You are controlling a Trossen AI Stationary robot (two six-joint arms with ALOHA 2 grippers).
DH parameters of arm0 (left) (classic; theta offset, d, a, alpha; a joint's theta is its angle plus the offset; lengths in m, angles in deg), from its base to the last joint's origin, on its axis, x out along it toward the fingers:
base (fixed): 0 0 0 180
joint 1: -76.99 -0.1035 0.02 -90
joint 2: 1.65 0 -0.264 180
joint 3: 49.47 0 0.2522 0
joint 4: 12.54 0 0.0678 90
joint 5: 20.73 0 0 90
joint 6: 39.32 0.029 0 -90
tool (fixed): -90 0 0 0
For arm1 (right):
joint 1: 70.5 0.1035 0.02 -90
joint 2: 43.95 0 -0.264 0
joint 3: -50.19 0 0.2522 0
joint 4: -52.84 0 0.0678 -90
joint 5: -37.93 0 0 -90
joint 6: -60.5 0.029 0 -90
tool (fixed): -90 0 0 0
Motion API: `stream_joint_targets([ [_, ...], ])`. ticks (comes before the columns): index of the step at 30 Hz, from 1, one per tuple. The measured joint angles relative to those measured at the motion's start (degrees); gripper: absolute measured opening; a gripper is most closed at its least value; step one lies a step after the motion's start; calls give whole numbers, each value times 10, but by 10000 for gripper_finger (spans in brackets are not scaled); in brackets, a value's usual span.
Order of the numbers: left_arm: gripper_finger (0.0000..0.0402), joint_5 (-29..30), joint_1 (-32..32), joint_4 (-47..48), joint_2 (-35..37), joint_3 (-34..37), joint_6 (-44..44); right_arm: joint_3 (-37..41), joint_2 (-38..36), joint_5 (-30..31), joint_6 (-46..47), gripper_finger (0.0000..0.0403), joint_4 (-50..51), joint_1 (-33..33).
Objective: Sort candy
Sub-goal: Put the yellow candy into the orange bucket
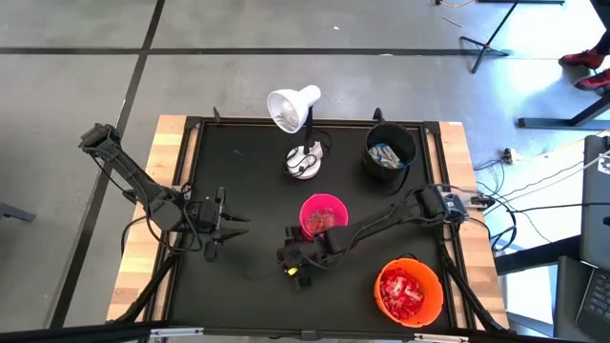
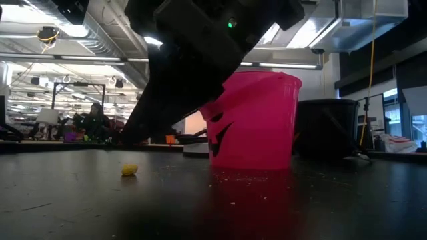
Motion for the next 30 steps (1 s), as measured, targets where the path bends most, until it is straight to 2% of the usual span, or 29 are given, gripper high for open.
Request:
stream_joint_targets([
  [17, 121, 5, 0, 2, 0, 0, -2, -1, 28, -3, 9, 190, -4, 0],
  [30, 121, 7, 0, 2, 0, 0, -2, -1, 30, -13, 12, 42, -6, 1],
])
